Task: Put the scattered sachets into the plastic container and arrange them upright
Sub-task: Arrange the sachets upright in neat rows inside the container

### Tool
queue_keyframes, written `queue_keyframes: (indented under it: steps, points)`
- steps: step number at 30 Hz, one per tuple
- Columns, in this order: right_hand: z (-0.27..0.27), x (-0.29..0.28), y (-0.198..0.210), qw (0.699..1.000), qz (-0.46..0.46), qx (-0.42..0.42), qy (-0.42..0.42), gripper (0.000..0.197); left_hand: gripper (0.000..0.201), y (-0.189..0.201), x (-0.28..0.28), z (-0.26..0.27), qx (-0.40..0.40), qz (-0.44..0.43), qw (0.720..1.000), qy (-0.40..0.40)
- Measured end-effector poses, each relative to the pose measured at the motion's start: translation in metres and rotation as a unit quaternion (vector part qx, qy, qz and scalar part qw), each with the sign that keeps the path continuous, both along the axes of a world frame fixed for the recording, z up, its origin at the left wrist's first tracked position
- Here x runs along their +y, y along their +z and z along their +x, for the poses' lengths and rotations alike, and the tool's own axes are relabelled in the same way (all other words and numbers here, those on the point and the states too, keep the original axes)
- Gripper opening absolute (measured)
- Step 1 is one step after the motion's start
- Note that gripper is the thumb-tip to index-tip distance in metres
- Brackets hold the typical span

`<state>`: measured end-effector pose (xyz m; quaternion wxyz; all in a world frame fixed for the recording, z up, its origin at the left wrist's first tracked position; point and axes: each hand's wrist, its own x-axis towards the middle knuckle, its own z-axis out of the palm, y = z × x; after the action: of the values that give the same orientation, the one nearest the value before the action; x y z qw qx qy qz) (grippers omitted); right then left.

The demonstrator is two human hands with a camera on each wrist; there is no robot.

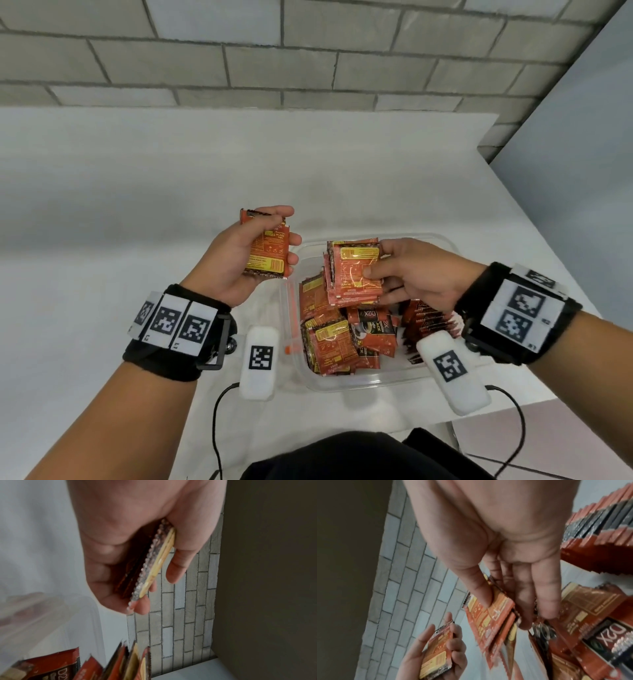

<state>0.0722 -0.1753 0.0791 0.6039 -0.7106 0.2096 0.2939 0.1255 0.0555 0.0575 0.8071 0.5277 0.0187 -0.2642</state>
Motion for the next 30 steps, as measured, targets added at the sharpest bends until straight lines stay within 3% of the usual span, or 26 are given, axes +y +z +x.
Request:
queue_keyframes:
  steps: [4,8,11,14,16,22,26,30]
  points:
    - [-0.002,0.002,-0.005,0.997,-0.076,0.002,0.032,0.027,0.023,0.003,-0.012,0.0,0.002,0.009,1.0,-0.011]
    - [0.0,0.014,-0.017,0.985,-0.159,0.015,0.06,0.052,0.023,-0.001,-0.017,-0.001,0.004,0.01,1.0,-0.02]
    - [0.003,0.018,-0.02,0.98,-0.187,0.001,0.064,0.056,0.023,-0.005,-0.018,-0.003,0.01,0.008,1.0,-0.02]
    - [0.005,0.019,-0.016,0.991,-0.12,0.015,0.05,0.026,0.024,-0.008,-0.017,-0.004,0.017,0.008,1.0,-0.016]
    - [0.005,0.016,-0.013,0.998,-0.06,0.019,0.028,0.016,0.024,-0.009,-0.016,-0.004,0.023,0.009,1.0,-0.009]
    - [0.001,-0.001,0.011,0.993,0.09,-0.051,-0.056,0.024,0.059,-0.004,-0.02,-0.005,0.015,-0.012,1.0,0.004]
    - [-0.003,-0.003,0.021,0.977,0.16,-0.124,-0.072,0.03,0.074,0.004,-0.047,-0.013,-0.025,-0.044,0.995,-0.084]
    - [-0.009,0.004,0.017,0.981,0.075,-0.167,-0.057,0.027,0.03,0.009,-0.076,-0.021,0.03,-0.088,0.989,-0.119]
